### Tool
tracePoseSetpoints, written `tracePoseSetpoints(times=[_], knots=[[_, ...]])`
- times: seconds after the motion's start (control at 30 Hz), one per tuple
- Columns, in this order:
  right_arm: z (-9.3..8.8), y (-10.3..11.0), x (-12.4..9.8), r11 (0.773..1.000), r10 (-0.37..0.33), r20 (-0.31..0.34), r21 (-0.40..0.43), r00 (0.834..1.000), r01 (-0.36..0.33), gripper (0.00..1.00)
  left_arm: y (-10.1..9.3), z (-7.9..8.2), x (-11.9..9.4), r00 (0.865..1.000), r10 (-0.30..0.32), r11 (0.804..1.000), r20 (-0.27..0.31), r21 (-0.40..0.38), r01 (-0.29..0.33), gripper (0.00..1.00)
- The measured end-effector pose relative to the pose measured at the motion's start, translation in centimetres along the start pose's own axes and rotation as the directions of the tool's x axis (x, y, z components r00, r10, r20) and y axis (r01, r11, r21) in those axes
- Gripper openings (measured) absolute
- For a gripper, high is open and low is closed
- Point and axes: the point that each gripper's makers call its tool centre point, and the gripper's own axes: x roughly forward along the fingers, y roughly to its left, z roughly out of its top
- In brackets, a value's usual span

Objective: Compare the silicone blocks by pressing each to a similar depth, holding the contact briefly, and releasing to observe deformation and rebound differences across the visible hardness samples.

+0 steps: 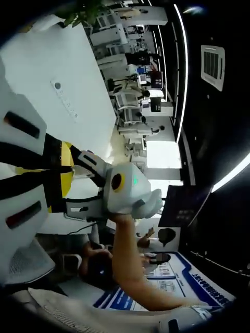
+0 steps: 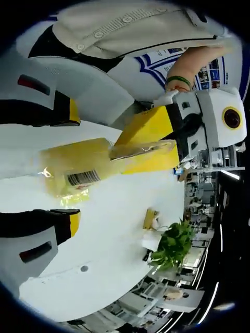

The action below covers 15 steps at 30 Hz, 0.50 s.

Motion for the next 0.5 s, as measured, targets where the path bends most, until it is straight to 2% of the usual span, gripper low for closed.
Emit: tracePoseSetpoints(times=[0.23, 0.3, 0.37, 0.5], knots=[[0.5, -0.1, 0.5, 0.999, 0.030, 0.000, -0.013, 1.000, -0.030, 0.48, -0.7, 0.9, 0.1, 0.999, -0.023, 1.000, 0.032, -0.008, 0.023, 0.00], [0.8, 0.6, 0.6, 0.997, 0.071, 0.016, 0.022, 0.997, -0.071, 0.44, -0.9, 1.1, 0.1, 0.999, -0.033, 0.999, 0.040, -0.012, 0.033, 0.00], [0.6, 0.8, 0.5, 0.994, 0.097, 0.003, 0.047, 0.995, -0.097, 0.36, -0.9, 1.2, 0.2, 0.999, -0.036, 0.999, 0.041, -0.012, 0.036, 0.00], [0.7, 0.8, 0.5, 0.996, 0.081, 0.000, 0.024, 0.997, -0.081, 0.31, -0.9, 1.2, 0.0, 0.998, -0.041, 0.999, 0.041, -0.015, 0.041, 0.00]])
